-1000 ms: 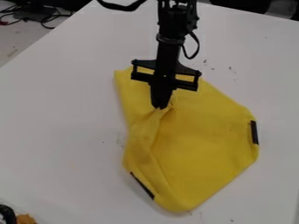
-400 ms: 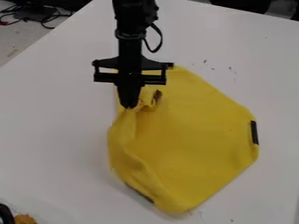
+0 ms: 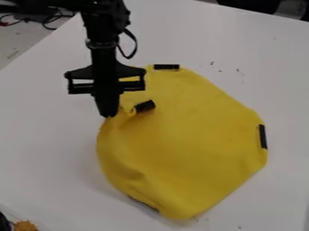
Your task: Unfold the cloth from bottom left
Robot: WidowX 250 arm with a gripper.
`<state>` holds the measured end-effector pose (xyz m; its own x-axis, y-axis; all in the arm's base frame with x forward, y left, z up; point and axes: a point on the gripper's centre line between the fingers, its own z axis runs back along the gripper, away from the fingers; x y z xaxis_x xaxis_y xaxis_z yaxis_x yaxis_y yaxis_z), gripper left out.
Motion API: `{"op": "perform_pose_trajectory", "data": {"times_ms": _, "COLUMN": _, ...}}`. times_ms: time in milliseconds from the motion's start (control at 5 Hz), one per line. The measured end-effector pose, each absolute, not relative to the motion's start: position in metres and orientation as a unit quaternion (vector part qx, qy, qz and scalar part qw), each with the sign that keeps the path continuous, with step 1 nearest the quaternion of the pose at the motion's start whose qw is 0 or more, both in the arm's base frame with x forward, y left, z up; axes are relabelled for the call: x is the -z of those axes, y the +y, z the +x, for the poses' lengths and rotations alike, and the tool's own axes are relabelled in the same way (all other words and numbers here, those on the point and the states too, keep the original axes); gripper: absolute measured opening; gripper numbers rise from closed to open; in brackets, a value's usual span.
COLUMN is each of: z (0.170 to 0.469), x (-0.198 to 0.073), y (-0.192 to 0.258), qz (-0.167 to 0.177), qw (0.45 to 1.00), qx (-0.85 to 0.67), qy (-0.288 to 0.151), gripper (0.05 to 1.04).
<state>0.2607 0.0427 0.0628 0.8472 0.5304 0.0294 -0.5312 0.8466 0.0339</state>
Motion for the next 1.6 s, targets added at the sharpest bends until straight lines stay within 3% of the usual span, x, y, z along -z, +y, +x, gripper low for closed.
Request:
{"op": "perform_pose_trajectory", "data": {"times_ms": 400, "z": 0.239, "x": -0.046, "y": 0.077, "qz": 0.004, "qw": 0.940, "qx": -0.340, "qy": -0.039, "gripper": 0.053}}
{"op": "perform_pose_trajectory", "data": {"times_ms": 1000, "z": 0.206, "x": -0.023, "y": 0.088, "qz": -0.012, "qw": 0.917, "qx": -0.394, "qy": -0.057, "gripper": 0.077}}
{"op": "perform_pose_trajectory", "data": {"times_ms": 1200, "z": 0.203, "x": -0.020, "y": 0.091, "qz": -0.009, "qw": 0.920, "qx": -0.387, "qy": -0.062, "gripper": 0.231}}
{"op": "perform_pose_trajectory", "data": {"times_ms": 1600, "z": 0.210, "x": -0.020, "y": 0.088, "qz": 0.026, "qw": 0.927, "qx": -0.373, "qy": -0.042, "gripper": 0.801}}
